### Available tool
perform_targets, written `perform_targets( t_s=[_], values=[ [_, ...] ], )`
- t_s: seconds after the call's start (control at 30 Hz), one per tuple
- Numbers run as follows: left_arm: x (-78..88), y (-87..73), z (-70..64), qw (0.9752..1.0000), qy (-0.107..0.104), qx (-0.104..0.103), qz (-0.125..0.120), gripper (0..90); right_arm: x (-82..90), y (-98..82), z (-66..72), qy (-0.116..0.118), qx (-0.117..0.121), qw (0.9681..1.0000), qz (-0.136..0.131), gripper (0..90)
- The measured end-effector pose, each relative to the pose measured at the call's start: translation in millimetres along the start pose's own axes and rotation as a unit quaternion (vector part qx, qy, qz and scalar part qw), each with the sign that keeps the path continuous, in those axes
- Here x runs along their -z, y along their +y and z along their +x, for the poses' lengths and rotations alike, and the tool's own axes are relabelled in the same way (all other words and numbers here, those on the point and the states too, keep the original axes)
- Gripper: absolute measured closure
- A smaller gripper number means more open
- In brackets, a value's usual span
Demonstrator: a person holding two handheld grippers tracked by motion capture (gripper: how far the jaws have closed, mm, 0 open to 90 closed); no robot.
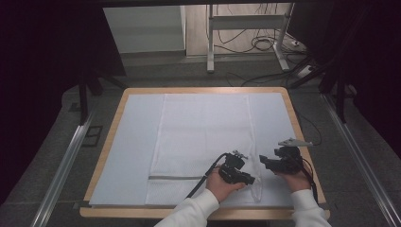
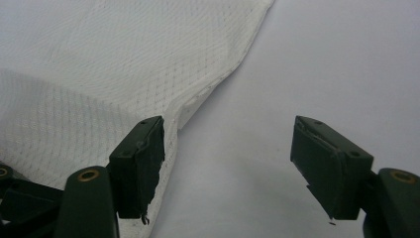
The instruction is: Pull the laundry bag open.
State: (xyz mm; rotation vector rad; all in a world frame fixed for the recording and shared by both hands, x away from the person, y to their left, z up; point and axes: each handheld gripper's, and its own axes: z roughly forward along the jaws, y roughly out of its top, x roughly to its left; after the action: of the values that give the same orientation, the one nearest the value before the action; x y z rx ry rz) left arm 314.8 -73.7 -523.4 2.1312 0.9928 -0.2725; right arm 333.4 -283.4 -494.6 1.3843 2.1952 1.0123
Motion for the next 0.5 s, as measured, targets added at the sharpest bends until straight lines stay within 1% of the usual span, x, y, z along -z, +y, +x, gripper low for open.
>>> perform_targets(
  t_s=[0.1, 0.17, 0.23, 0.5],
  values=[
    [-1.0, -0.1, -1.2, 1.0, 0.007, -0.005, -0.001, 73.9, -0.1, 0.0, -0.1, 0.0, 0.0, 1.0, 0.0, 28.8],
    [-1.5, -0.8, -1.9, 0.9998, 0.016, -0.011, -0.003, 78.6, -0.1, 0.0, 0.1, 0.0, 0.0, 1.0, 0.0, 28.8],
    [-1.6, -1.0, -2.2, 0.9997, 0.021, -0.014, -0.003, 81.2, -0.1, 0.2, 0.4, 0.001, 0.001, 1.0, 0.0, 28.8],
    [-1.3, -1.5, -1.2, 0.9996, 0.02, -0.02, -0.004, 84.4, 0.3, 0.3, 0.5, 0.001, 0.002, 1.0, 0.0, 28.8]
  ],
)
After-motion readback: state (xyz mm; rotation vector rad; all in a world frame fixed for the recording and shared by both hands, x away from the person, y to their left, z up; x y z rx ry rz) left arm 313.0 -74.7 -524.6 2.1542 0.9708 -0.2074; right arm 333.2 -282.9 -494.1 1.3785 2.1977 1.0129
